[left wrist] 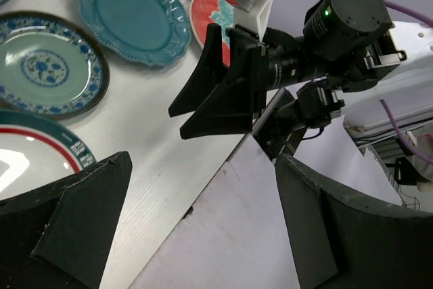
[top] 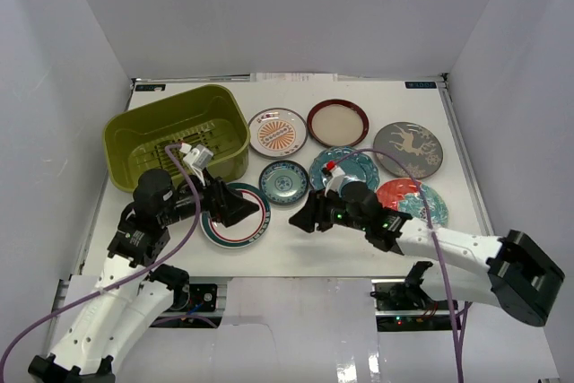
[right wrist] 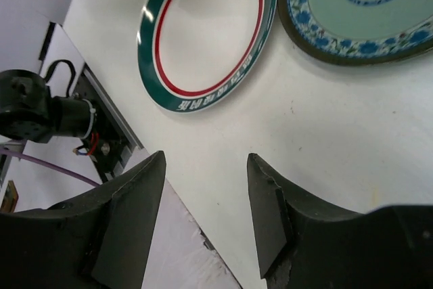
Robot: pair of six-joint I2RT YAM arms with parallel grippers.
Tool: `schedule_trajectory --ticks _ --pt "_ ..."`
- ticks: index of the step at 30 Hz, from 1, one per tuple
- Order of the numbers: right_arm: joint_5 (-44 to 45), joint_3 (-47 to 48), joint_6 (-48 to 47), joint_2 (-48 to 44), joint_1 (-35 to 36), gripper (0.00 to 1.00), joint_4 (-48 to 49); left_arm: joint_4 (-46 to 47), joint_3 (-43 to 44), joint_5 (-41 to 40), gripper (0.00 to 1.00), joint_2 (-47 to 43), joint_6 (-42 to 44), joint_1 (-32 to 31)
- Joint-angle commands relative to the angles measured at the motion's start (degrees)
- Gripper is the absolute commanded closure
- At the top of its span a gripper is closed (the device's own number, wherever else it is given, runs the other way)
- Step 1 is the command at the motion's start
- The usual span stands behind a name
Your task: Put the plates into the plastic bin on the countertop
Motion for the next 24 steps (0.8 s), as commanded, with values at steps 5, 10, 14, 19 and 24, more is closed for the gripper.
schedule_trajectory --ticks 5,10,14,19,24 --pt "12.29 2.23 6.54 13.6 8.85 0.43 13.02 -18.32 4.96 -13.17 0.02 -2.1 0.55 -0.1" --pt "11.69 3.9 10.49 24.49 10.35 0.42 19.62 -31.33 7.07 -23.89 0.02 -1.49 -4.1 -0.89" --pt "10.28 7.68 12.51 32.06 10.26 0.43 24.02 -37.93 7.69 -30.76 0.02 -0.34 -7.36 -1.6" --pt "13.17 11.38 15.76 39.88 9.91 0.45 28.06 -44.61 9.09 -35.5 0.02 0.8 -11.4 -1.77" --pt "15.37 12.0 18.49 42.79 9.38 0.67 29.74 -47.7 9.27 -41.84 0.04 -0.51 -14.04 -1.77"
